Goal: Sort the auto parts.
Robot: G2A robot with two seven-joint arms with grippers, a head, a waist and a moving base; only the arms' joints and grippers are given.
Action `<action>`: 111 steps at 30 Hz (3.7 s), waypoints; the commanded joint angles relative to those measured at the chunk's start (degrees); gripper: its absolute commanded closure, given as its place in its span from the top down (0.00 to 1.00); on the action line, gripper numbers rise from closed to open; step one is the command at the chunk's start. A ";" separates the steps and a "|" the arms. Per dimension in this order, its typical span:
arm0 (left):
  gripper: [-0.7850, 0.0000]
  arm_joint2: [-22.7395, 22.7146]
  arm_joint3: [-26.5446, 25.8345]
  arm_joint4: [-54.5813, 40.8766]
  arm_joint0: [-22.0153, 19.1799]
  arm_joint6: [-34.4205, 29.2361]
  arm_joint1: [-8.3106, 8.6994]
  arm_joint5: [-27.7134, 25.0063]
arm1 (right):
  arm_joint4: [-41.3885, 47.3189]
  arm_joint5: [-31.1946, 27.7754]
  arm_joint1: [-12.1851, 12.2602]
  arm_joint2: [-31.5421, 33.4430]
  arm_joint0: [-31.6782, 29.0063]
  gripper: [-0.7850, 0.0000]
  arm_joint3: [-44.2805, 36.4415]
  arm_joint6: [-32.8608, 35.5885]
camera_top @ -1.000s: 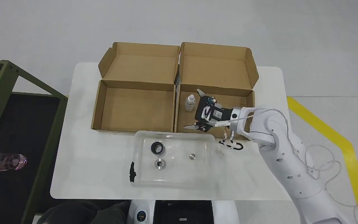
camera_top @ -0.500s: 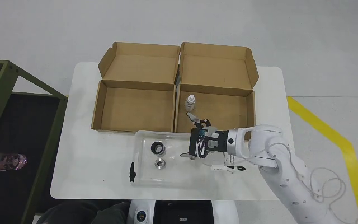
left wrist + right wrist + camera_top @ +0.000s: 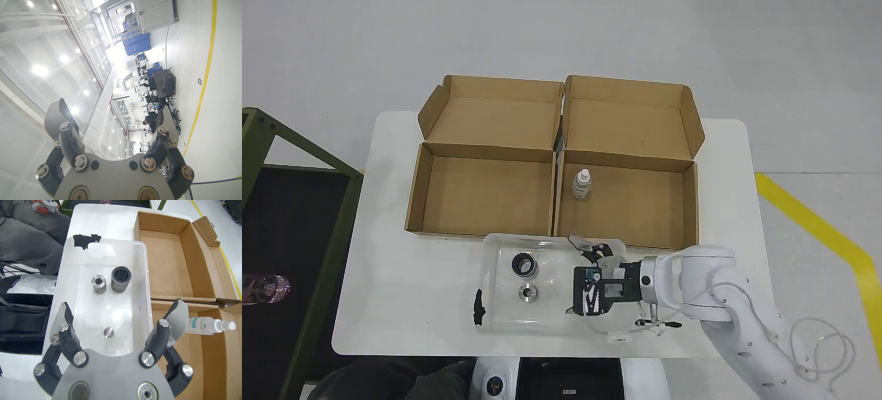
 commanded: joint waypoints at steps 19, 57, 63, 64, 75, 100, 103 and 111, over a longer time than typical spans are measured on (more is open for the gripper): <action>1.00 0.00 0.00 0.00 0.00 0.00 0.00 0.00 | -7.45 2.89 0.67 -4.99 -0.52 1.00 1.82 7.49; 1.00 0.00 0.00 0.00 0.00 0.00 0.00 0.00 | -12.58 7.40 0.09 -11.34 3.70 0.00 6.30 13.43; 1.00 0.00 0.00 0.00 0.00 0.00 0.00 0.00 | -11.50 7.22 0.17 -10.78 4.00 0.00 5.11 11.93; 1.00 0.00 0.00 0.00 0.00 0.00 0.00 0.00 | -11.07 7.16 0.21 -10.53 3.97 0.00 4.76 11.23; 1.00 0.00 0.00 0.00 0.00 0.00 0.00 0.00 | -8.65 4.36 0.90 -7.51 3.30 0.00 1.08 2.15; 1.00 0.00 0.00 0.00 0.00 0.00 0.00 0.00 | -0.08 2.87 2.60 3.84 0.97 0.00 3.78 -16.87; 1.00 0.00 0.00 0.00 0.00 0.00 0.00 0.00 | 0.74 3.35 2.94 6.29 0.78 0.00 4.61 -17.21; 1.00 0.00 0.00 0.00 0.00 0.00 0.00 0.00 | 1.38 4.95 3.52 9.99 0.97 0.00 6.79 -15.74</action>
